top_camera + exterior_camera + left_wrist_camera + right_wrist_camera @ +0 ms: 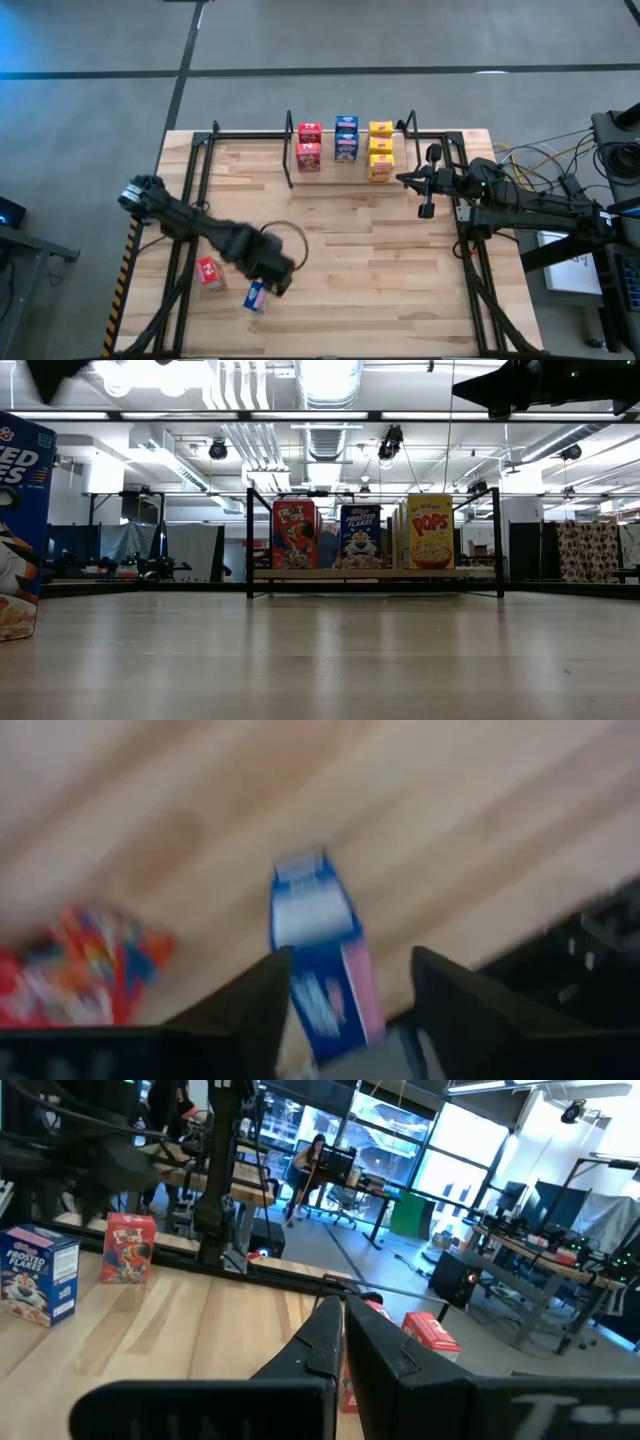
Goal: Stack cereal on shelf
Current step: Put the blue cereal box on the shelf aligned with the other blue cereal boxes
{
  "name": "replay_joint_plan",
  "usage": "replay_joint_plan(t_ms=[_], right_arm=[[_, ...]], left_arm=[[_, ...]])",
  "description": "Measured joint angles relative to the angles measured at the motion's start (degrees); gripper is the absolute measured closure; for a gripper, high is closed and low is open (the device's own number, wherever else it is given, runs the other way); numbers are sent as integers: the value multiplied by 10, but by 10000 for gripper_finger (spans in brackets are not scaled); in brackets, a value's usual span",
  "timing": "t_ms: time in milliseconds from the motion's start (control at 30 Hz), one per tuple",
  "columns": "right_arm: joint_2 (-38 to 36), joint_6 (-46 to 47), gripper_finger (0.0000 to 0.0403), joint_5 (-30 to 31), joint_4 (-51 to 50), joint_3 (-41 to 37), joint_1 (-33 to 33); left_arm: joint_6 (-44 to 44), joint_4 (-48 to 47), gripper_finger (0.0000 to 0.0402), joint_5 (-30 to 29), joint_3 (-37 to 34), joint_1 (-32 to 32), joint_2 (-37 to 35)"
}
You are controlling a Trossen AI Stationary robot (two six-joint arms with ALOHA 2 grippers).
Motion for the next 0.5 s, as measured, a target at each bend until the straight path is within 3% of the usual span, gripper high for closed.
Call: replay_joint_plan(t_ms=[233,500], right_arm=[[0,-1,394,0,0,0,0],[0,-1,394,0,0,0,0]], left_arm=[[-79,-4,112,8,0,-62,2],[-74,-7,99,-1,-3,-64,18]])
